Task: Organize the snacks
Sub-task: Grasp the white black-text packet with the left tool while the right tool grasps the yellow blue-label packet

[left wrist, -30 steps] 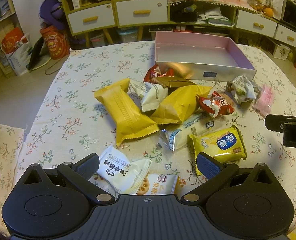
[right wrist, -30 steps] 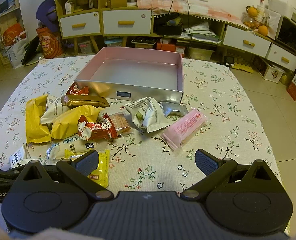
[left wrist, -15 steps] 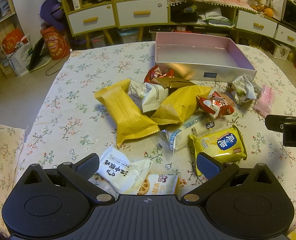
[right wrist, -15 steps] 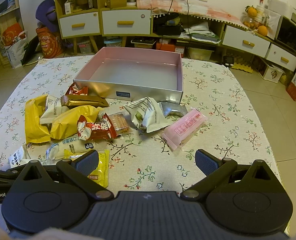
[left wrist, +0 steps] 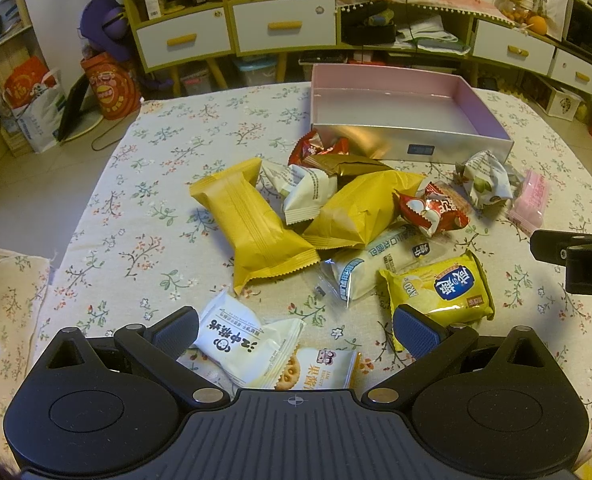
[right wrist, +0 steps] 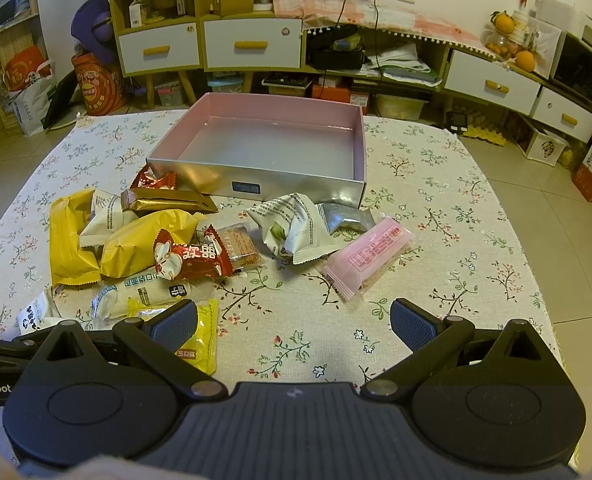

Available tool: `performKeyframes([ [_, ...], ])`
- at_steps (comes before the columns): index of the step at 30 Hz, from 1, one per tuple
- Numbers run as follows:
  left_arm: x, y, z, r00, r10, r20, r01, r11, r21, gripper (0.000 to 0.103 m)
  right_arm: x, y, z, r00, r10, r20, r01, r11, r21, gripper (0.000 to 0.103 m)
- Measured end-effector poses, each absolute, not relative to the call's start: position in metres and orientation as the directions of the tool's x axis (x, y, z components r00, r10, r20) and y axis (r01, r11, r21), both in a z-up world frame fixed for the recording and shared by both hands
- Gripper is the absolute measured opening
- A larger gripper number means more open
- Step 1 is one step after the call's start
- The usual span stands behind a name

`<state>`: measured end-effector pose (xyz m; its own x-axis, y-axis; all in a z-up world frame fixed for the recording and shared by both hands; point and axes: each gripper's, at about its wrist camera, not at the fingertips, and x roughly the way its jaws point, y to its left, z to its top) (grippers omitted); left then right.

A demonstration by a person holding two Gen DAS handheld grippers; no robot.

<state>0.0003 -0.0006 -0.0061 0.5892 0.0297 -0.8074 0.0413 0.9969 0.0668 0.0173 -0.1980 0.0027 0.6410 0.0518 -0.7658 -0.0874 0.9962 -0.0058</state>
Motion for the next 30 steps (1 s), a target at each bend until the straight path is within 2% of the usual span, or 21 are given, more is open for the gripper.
performKeyframes([
  [16,0.001,0.004,-0.008,0.575,0.020,-0.818,0.046,0.997,0.057,0.103,0.017,-0.199,-0.001,0.628,0.060,-0.776,-0.098,0.995,-0.002,0.103],
  [30,0.004,0.046,-0.034,0.479,-0.101,-0.872,0.096,0.993,-0.062,0.103,0.026,-0.180,-0.015,0.509,0.211,-0.835,-0.235,0.967,0.101,0.102],
])
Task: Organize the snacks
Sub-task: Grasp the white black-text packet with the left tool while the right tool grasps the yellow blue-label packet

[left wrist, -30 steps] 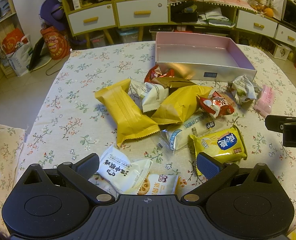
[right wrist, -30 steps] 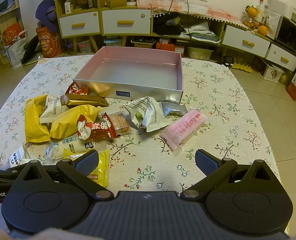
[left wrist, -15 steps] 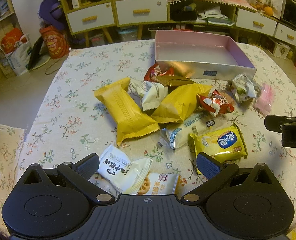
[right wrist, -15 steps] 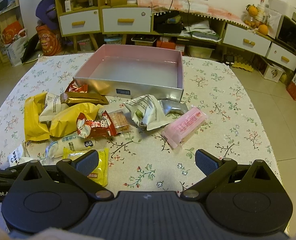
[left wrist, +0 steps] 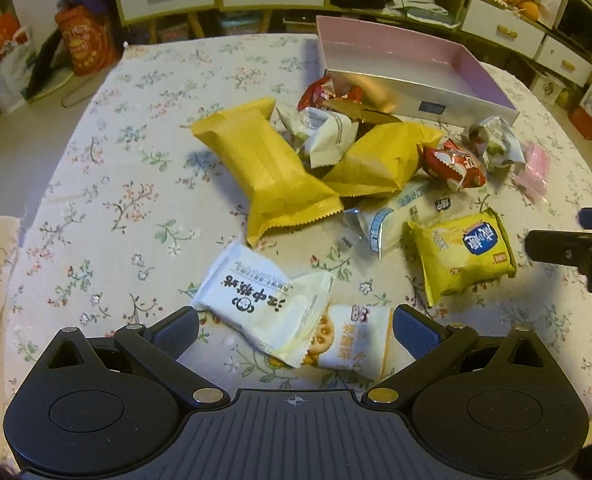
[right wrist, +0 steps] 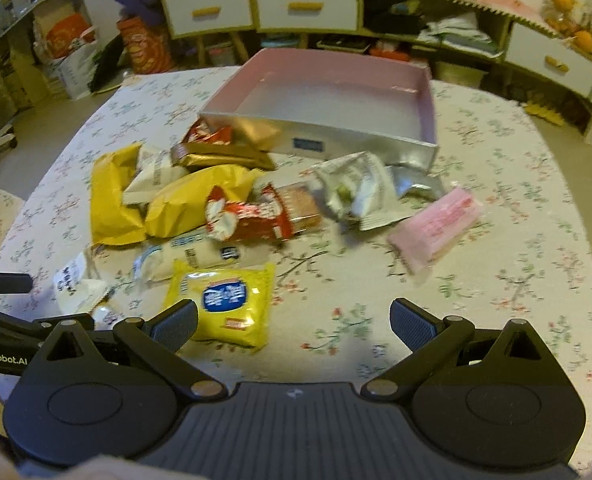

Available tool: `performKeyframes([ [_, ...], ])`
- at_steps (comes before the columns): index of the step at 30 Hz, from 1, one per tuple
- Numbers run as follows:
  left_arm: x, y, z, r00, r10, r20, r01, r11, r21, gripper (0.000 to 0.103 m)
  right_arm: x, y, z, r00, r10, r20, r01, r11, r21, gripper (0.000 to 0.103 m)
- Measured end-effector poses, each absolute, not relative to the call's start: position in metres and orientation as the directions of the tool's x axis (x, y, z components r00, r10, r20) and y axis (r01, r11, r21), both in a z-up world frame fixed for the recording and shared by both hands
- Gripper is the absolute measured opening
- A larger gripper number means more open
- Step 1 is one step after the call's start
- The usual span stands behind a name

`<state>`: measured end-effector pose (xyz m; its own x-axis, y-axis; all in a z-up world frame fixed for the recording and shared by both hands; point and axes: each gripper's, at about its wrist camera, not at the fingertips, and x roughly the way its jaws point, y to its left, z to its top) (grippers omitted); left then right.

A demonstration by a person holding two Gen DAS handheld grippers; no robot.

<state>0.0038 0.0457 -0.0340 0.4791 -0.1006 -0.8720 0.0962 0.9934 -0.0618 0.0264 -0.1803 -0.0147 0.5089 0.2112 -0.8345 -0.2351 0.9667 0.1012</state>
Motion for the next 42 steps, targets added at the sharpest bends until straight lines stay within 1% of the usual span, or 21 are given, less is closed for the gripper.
performKeyframes([
  [7,0.000,0.043,-0.038,0.445,-0.209,-0.871,0.187,0.973,-0.137,0.100,0.034,-0.168,-0.028,0.454,0.278,-0.847,-0.265,0.949,0.170,0.099],
  [10,0.001,0.045,-0.042,0.436,-0.230,-0.870,0.215,0.965,-0.147,0.099,0.037,-0.164,-0.034,0.434,0.298,-0.850,-0.271,0.943,0.192,0.098],
  [13,0.002,0.053,-0.042,0.449,-0.225,-0.865,0.213,0.967,-0.141,0.099,0.039,-0.160,-0.038,0.422,0.298,-0.856,-0.269,0.943,0.196,0.098],
  [16,0.005,0.067,-0.041,0.465,-0.203,-0.862,0.165,0.976,-0.141,0.099,0.040,-0.156,-0.040,0.416,0.300,-0.858,-0.267,0.943,0.200,0.098],
  [19,0.011,0.082,-0.043,0.472,-0.170,-0.865,0.072,0.985,-0.154,0.099,0.042,-0.150,-0.042,0.412,0.295,-0.862,-0.264,0.944,0.197,0.098],
  [22,0.018,0.096,-0.048,0.465,-0.157,-0.871,-0.045,0.979,-0.200,0.099,0.043,-0.145,-0.043,0.412,0.283,-0.866,-0.268,0.946,0.182,0.098],
  [25,0.023,0.104,-0.052,0.455,-0.172,-0.874,-0.146,0.954,-0.263,0.099,0.044,-0.140,-0.046,0.409,0.271,-0.871,-0.265,0.949,0.171,0.098],
  [29,0.028,0.102,-0.056,0.461,-0.171,-0.871,-0.208,0.933,-0.293,0.091,0.047,-0.136,-0.049,0.405,0.263,-0.876,-0.258,0.952,0.167,0.098],
  [33,0.029,0.094,-0.059,0.461,-0.138,-0.876,-0.229,0.936,-0.268,0.079,0.048,-0.133,-0.052,0.401,0.257,-0.879,-0.255,0.953,0.162,0.097],
  [38,0.029,0.093,-0.056,0.473,-0.118,-0.873,-0.237,0.937,-0.255,0.072,0.047,-0.129,-0.057,0.411,0.225,-0.883,-0.277,0.954,0.114,0.096],
  [40,0.027,0.094,-0.055,0.475,-0.125,-0.871,-0.227,0.939,-0.258,0.057,0.045,-0.127,-0.057,0.416,0.213,-0.884,-0.286,0.954,0.095,0.093],
  [42,0.026,0.096,-0.055,0.475,-0.131,-0.870,-0.218,0.941,-0.260,0.051,0.044,-0.126,-0.056,0.423,0.198,-0.884,-0.295,0.953,0.072,0.087],
])
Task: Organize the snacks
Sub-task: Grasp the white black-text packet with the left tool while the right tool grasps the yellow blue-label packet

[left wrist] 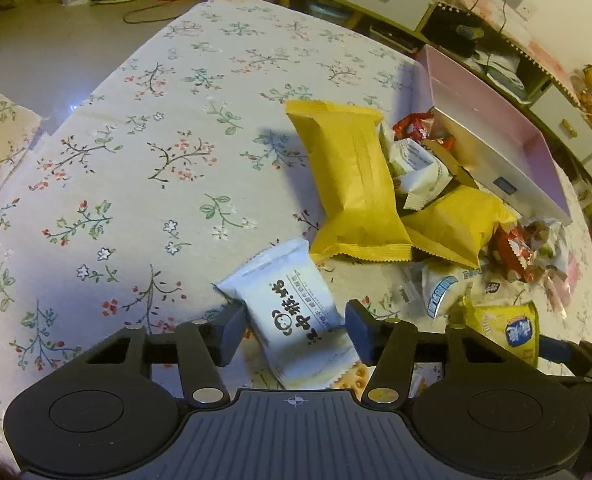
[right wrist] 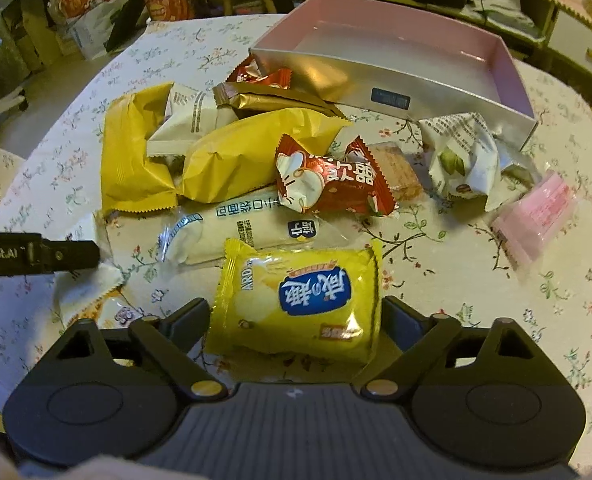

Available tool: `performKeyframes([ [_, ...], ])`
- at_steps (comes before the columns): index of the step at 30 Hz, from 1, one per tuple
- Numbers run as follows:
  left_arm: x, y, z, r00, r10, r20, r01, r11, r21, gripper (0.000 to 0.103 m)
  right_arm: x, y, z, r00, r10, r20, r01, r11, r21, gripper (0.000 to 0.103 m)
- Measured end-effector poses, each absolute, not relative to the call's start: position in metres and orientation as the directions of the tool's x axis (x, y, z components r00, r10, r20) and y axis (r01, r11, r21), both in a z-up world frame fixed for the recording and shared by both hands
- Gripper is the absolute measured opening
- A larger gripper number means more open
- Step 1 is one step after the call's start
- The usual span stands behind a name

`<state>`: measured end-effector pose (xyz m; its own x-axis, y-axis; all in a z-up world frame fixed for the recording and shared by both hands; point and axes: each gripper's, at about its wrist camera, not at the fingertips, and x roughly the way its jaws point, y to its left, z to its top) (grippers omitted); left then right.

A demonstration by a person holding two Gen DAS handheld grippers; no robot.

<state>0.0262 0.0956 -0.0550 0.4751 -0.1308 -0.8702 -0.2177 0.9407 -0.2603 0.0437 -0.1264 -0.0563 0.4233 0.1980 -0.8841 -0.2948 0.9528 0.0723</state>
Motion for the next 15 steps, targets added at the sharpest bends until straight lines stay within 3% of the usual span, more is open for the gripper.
performKeyframes([
  [7,0.027,0.097,-0.053,0.479,-0.130,-0.868,-0.172,0.956,-0.239,0.044,0.042,-0.129,-0.054,0.447,0.181,-0.876,-0.301,0.953,0.044,0.077],
  [11,0.030,0.097,-0.049,0.497,-0.093,-0.863,-0.137,0.973,-0.184,0.038,0.041,-0.133,-0.048,0.458,0.193,-0.867,-0.302,0.952,0.053,0.065],
  [15,0.031,0.102,-0.048,0.490,-0.107,-0.865,-0.148,0.968,-0.204,0.039,0.041,-0.134,-0.046,0.460,0.197,-0.866,-0.304,0.951,0.055,0.063],
])
